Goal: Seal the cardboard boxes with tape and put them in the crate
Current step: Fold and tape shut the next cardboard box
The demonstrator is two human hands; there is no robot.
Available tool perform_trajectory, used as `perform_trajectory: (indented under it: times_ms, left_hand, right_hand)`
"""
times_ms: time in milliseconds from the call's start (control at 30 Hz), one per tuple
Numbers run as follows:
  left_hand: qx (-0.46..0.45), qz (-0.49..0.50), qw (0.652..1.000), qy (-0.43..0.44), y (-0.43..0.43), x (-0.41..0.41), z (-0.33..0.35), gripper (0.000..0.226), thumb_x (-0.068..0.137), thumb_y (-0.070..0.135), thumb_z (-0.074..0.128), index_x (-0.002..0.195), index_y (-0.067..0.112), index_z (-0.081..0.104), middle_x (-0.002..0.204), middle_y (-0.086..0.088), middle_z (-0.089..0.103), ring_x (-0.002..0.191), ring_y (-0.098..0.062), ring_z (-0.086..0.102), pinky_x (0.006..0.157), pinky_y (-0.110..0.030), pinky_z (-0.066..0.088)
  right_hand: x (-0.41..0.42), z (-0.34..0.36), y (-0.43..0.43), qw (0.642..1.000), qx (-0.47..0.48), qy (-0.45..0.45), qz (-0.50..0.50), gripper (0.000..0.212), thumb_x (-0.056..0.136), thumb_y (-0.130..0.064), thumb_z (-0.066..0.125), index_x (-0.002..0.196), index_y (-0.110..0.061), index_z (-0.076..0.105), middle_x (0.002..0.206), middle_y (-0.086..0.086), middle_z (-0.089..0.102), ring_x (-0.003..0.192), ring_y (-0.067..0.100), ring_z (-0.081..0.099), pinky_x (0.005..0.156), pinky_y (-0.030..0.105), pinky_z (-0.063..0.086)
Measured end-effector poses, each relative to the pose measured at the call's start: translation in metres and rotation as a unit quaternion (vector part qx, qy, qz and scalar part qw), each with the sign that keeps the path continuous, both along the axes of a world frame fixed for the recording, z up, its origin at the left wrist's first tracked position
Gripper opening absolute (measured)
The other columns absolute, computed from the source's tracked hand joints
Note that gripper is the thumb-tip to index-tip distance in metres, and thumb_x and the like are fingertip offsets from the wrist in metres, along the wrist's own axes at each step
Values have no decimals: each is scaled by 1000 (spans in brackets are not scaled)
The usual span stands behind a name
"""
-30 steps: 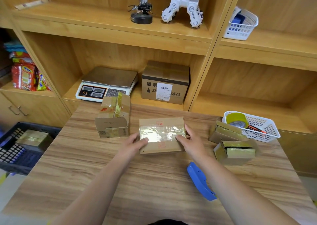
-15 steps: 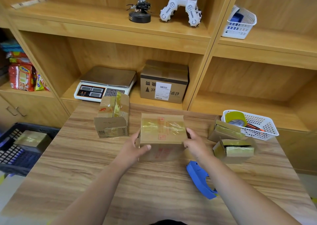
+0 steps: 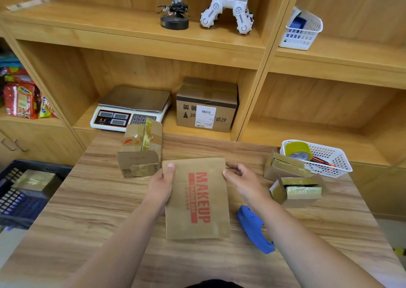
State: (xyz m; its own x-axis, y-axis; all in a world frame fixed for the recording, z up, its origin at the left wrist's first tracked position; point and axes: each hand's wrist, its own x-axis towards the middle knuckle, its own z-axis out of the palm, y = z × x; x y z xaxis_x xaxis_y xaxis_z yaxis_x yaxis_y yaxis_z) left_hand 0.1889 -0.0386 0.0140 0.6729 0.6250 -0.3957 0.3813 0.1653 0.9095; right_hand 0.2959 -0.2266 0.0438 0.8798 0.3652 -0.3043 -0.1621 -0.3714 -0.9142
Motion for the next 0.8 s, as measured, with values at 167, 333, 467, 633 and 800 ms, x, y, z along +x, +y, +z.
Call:
perform_trajectory:
  times_ms: [167,333,467,633,800]
  left_hand:
    - [-74,44,996,1,2,-1,-7,47,96,54,35,100,16,64,86,-2,72,77,-18,68,52,-25,49]
    - [-112,66,991,26,7,1,-12,56,96,60,28,99,18,65,94,-3,70,93,-22,64,84,-38,52]
    - [-166,115,979,-7,14,5,-12,50,90,67,36,91,27,66,96,5,70,97,-19,62,99,-39,44]
    - [-187,115,975,-31,18,3,-20,24,93,37,54,105,20,66,97,3,69,90,-14,60,87,-34,46]
    - [-196,75,976,-64,22,-6,-35,36,91,6,43,115,25,60,101,-1,73,80,-15,68,58,-25,50]
  right_hand:
    - [1,1,8,1000,-5,-21,22,20,90,-14,60,109,-19,65,109,-4,67,92,0,60,71,10,43]
    - [-1,4,9,998,-9,-49,42,30,89,-10,58,117,-17,64,104,-9,67,85,-7,61,68,5,44]
    - [-1,11,10,997,23,-67,44,34,88,-8,58,120,-20,62,104,-13,66,82,-10,63,64,4,45]
    - [-3,13,21,980,-11,-178,90,47,84,2,56,123,-22,62,121,-15,57,117,-2,47,97,6,32]
    - [-8,0,22,972,-28,-202,119,46,81,4,56,118,-21,67,124,-19,53,120,-5,44,103,8,25]
